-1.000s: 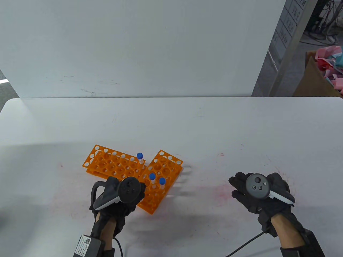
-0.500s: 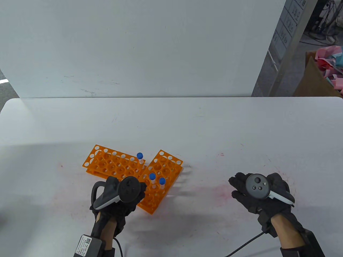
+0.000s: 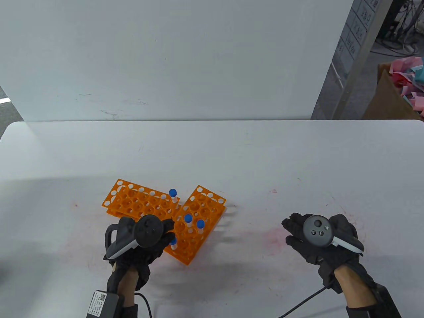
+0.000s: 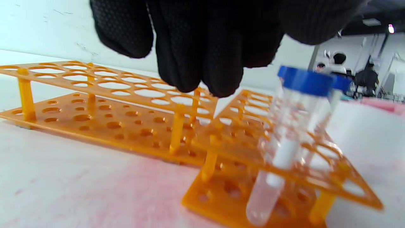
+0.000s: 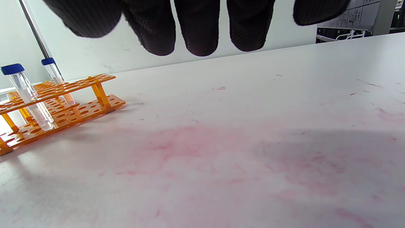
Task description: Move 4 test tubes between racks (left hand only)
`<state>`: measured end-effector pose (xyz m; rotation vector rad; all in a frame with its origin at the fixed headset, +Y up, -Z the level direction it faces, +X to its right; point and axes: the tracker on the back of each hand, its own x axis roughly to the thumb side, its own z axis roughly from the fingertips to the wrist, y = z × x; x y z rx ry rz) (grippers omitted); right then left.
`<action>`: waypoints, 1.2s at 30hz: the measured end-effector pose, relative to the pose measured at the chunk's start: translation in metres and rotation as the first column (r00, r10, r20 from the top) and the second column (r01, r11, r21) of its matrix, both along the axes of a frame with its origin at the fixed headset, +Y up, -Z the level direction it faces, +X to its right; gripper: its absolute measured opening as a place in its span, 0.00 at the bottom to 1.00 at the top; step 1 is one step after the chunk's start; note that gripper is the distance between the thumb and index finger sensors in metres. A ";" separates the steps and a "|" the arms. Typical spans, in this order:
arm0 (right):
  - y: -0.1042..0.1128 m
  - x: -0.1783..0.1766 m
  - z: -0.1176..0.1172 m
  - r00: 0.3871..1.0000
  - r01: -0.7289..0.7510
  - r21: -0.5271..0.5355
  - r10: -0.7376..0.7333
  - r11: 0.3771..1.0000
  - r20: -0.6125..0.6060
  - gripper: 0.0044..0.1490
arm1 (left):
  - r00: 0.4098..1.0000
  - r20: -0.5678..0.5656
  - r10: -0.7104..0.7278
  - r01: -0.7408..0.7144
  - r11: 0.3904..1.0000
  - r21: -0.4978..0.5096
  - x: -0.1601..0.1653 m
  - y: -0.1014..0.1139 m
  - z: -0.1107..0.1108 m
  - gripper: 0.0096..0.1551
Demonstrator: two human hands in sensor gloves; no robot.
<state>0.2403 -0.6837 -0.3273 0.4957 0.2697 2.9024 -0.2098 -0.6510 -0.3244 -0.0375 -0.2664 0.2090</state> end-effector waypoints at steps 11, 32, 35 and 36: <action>0.002 0.000 0.000 1.000 0.011 0.013 -0.011 1.000 0.003 0.38 | 0.983 -0.050 -0.175 0.176 0.984 0.013 0.013 0.007 -0.033 0.32; 0.008 0.005 0.002 1.000 0.013 0.048 -0.014 0.999 0.014 0.38 | 0.911 -0.141 -0.388 0.395 0.918 0.026 0.051 0.003 -0.099 0.35; 0.008 0.005 0.001 1.000 0.012 0.048 -0.013 0.999 0.014 0.38 | 0.907 -0.144 -0.396 0.401 0.916 0.007 0.051 -0.003 -0.103 0.34; 0.008 0.005 0.002 1.000 0.011 0.048 -0.012 0.999 0.014 0.38 | 0.906 -0.145 -0.397 0.403 0.915 0.006 0.051 -0.004 -0.103 0.34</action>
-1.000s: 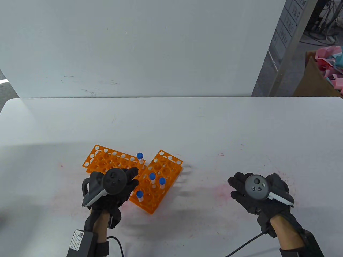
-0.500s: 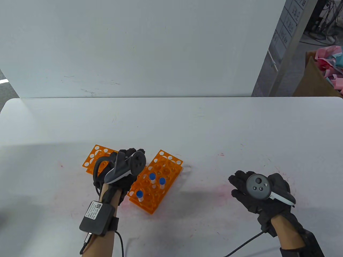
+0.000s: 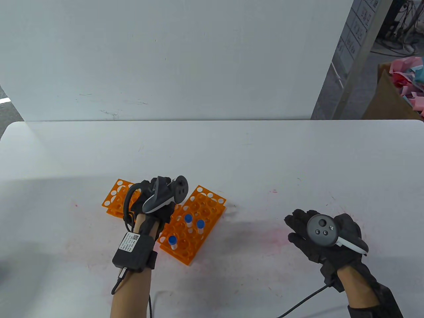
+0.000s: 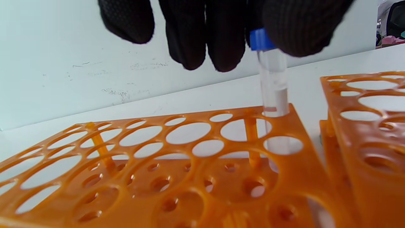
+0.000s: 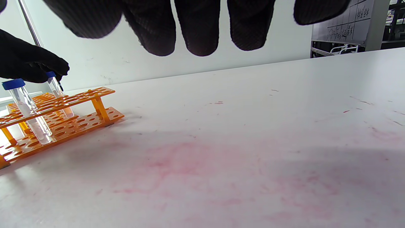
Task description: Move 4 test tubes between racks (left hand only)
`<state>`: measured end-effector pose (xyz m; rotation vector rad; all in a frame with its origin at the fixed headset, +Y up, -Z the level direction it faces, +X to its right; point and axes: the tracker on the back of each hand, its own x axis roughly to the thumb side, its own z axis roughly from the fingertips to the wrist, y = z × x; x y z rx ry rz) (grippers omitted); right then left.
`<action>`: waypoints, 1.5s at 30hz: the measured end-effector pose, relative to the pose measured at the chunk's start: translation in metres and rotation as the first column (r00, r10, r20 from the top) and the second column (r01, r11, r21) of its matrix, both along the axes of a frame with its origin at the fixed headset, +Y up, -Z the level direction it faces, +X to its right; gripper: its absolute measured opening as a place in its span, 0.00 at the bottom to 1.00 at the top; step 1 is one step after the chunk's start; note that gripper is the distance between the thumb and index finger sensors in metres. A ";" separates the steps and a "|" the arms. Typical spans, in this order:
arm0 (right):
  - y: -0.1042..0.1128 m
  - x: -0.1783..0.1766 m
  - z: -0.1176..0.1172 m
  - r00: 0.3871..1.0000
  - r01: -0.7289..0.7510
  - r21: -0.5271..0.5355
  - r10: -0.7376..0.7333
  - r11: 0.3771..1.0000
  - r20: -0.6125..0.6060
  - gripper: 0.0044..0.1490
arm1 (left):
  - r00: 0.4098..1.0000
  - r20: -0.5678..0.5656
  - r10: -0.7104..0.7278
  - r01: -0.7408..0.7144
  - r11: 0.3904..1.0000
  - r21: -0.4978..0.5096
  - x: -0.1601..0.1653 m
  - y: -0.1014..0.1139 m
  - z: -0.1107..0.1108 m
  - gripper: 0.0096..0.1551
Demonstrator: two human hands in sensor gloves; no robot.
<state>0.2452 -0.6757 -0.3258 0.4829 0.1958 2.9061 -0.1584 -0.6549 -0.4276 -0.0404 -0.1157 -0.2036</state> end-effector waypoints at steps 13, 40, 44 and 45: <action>0.000 0.000 0.000 1.000 0.000 -0.002 0.000 1.000 0.003 0.38 | 1.000 0.008 -0.004 0.004 1.000 -0.008 0.000 -0.002 -0.003 0.32; -0.005 -0.003 0.001 1.000 -0.002 -0.042 0.002 0.999 -0.014 0.38 | 0.929 0.123 0.349 -0.370 0.885 0.281 -0.058 0.024 0.085 0.31; -0.003 -0.001 -0.001 1.000 0.005 -0.037 -0.005 0.999 0.005 0.38 | 0.900 0.185 0.394 -0.433 0.849 0.301 -0.066 0.025 0.097 0.31; -0.003 -0.001 0.000 1.000 0.005 -0.036 -0.005 0.999 0.006 0.38 | 0.893 0.192 0.406 -0.448 0.841 0.304 -0.066 0.025 0.101 0.31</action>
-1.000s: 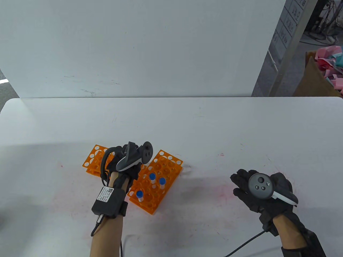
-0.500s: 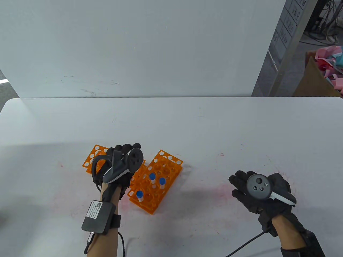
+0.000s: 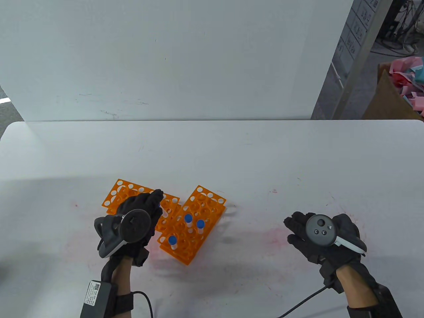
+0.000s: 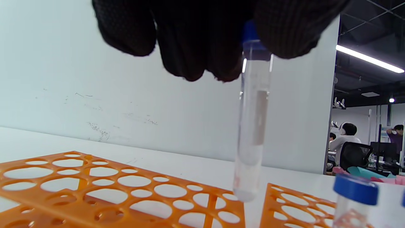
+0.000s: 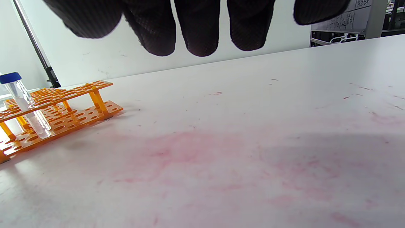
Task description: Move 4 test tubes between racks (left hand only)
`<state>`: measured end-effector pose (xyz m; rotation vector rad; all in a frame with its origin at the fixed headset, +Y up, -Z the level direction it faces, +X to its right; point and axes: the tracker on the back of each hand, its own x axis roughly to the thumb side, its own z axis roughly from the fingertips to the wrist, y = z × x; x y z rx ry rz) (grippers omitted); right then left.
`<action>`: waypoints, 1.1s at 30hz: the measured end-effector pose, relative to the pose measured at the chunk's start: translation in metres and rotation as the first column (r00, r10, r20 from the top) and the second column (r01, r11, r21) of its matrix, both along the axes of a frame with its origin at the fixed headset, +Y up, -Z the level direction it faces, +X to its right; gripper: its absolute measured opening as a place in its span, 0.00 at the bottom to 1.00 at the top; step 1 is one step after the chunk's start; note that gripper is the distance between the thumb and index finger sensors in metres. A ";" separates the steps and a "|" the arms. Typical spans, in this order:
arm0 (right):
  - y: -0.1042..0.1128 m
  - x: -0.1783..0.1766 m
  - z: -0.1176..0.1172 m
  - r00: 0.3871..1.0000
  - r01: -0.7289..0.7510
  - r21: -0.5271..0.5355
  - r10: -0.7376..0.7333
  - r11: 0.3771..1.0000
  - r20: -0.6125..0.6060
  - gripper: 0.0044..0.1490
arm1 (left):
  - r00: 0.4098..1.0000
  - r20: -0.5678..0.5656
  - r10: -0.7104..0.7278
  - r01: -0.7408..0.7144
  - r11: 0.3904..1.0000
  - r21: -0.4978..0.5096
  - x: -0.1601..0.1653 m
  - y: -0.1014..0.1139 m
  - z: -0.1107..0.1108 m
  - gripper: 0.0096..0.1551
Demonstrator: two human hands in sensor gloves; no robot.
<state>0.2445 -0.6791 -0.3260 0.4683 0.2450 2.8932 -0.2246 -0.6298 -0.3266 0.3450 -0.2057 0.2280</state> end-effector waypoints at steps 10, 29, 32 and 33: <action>-0.009 0.001 -0.003 1.000 -0.026 -0.050 0.027 0.998 0.010 0.38 | 0.996 0.056 -0.068 0.075 0.988 -0.137 0.001 0.004 0.012 0.30; -0.007 0.001 -0.003 1.000 -0.021 -0.025 0.021 0.999 0.007 0.38 | 0.985 0.100 -0.144 0.172 0.906 -0.387 0.008 -0.016 0.000 0.30; -0.007 0.002 -0.003 1.000 -0.021 -0.027 0.021 0.999 0.007 0.38 | 0.981 0.106 -0.159 0.190 0.882 -0.432 0.010 -0.021 -0.003 0.30; -0.007 0.001 -0.003 1.000 -0.020 -0.027 0.021 0.999 0.007 0.38 | 0.980 0.106 -0.169 0.199 0.876 -0.440 0.010 -0.022 -0.003 0.30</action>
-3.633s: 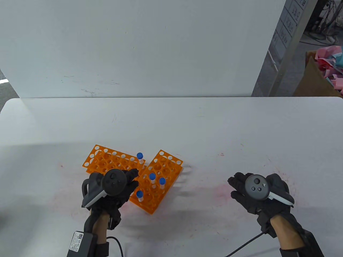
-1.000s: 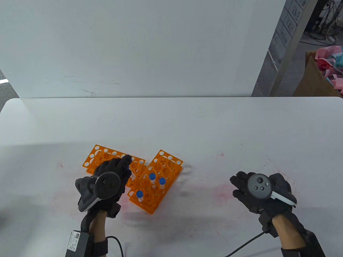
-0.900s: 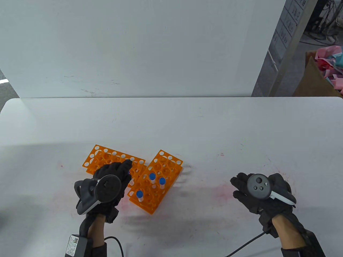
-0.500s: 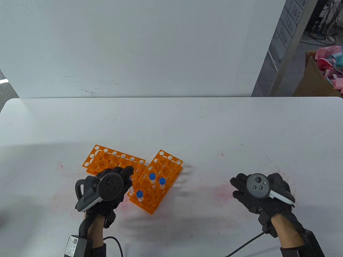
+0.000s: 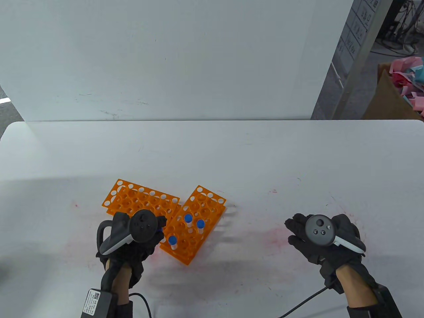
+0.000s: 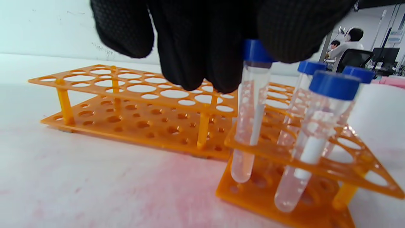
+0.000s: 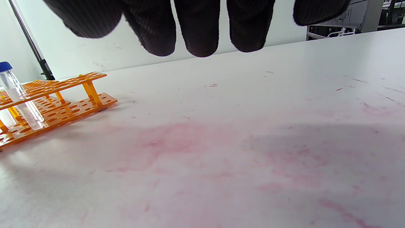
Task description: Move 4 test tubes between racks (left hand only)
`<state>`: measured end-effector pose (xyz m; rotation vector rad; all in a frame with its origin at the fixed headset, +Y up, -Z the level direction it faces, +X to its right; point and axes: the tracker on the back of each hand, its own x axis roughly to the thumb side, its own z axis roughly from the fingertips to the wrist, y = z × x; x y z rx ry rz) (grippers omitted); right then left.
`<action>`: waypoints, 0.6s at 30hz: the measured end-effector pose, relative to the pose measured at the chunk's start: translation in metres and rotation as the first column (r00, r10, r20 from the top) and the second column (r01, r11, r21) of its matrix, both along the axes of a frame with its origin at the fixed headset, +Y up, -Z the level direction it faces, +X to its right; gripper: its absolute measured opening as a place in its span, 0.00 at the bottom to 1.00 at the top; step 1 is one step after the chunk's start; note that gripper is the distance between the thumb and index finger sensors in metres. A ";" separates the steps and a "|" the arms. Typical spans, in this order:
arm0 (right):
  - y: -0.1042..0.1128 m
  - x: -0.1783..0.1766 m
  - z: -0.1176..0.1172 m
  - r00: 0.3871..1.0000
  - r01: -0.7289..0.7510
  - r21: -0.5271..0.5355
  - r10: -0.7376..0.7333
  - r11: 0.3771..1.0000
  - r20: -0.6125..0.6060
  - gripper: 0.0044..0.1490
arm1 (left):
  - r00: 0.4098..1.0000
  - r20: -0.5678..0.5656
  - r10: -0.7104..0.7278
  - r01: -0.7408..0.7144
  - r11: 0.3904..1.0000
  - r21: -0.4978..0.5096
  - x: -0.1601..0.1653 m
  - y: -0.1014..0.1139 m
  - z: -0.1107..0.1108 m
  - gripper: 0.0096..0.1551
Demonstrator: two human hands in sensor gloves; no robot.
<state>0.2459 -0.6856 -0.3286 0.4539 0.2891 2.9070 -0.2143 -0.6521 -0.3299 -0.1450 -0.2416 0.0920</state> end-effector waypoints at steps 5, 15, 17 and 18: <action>0.000 0.000 0.000 1.000 0.003 0.002 -0.003 1.000 0.001 0.38 | 1.000 0.000 -0.012 0.012 1.000 -0.023 0.001 -0.002 -0.001 0.30; 0.000 0.000 0.000 1.000 0.004 0.003 -0.004 1.000 -0.001 0.38 | 1.000 0.005 -0.017 0.017 0.999 -0.043 0.004 -0.002 0.000 0.30; 0.000 0.000 0.000 1.000 0.004 0.003 -0.004 1.000 -0.001 0.38 | 1.000 0.006 -0.019 0.019 0.999 -0.044 0.005 -0.003 -0.001 0.30; 0.001 0.000 0.000 1.000 0.005 0.003 -0.005 1.000 -0.001 0.38 | 1.000 0.006 -0.019 0.019 0.999 -0.043 0.006 -0.003 -0.001 0.30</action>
